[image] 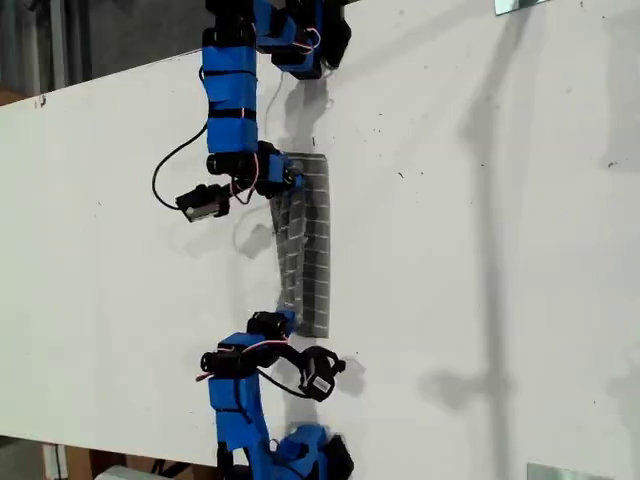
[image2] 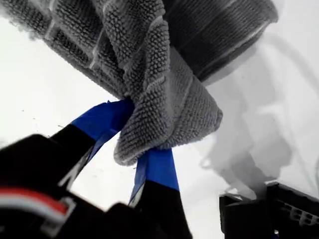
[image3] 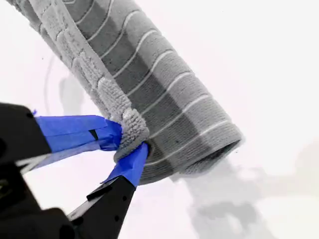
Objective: Grasp corners of a square towel and fold twice.
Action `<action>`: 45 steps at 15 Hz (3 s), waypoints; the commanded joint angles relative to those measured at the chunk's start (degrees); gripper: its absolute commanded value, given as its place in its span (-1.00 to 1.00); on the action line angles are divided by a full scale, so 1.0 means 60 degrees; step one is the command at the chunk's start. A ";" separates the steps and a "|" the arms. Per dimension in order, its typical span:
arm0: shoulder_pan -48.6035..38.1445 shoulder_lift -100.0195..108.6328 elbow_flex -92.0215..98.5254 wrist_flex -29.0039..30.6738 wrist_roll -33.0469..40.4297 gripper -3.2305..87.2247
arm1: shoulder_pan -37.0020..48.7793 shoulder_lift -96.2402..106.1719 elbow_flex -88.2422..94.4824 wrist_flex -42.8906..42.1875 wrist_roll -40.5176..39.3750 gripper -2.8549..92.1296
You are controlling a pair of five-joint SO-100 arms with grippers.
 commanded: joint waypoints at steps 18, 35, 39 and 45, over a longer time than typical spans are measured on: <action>-0.0410 0.1274 0.0103 0.0586 0.0410 -0.57 | 0.1011 0.1362 0.0337 0.0850 -0.0601 -0.43; -0.0542 0.6167 0.3076 0.0864 -0.0747 -0.57 | 0.1816 0.2476 0.3530 -0.1318 -0.0937 -0.25; 0.0015 0.6079 0.3838 -0.0059 -0.1055 -0.57 | 0.2153 0.1714 0.4849 -0.2827 -0.0981 -0.16; 0.0498 0.6064 0.4116 -0.0659 -0.1333 -0.57 | 0.2549 -0.0908 0.4116 -0.3779 -0.1699 -0.14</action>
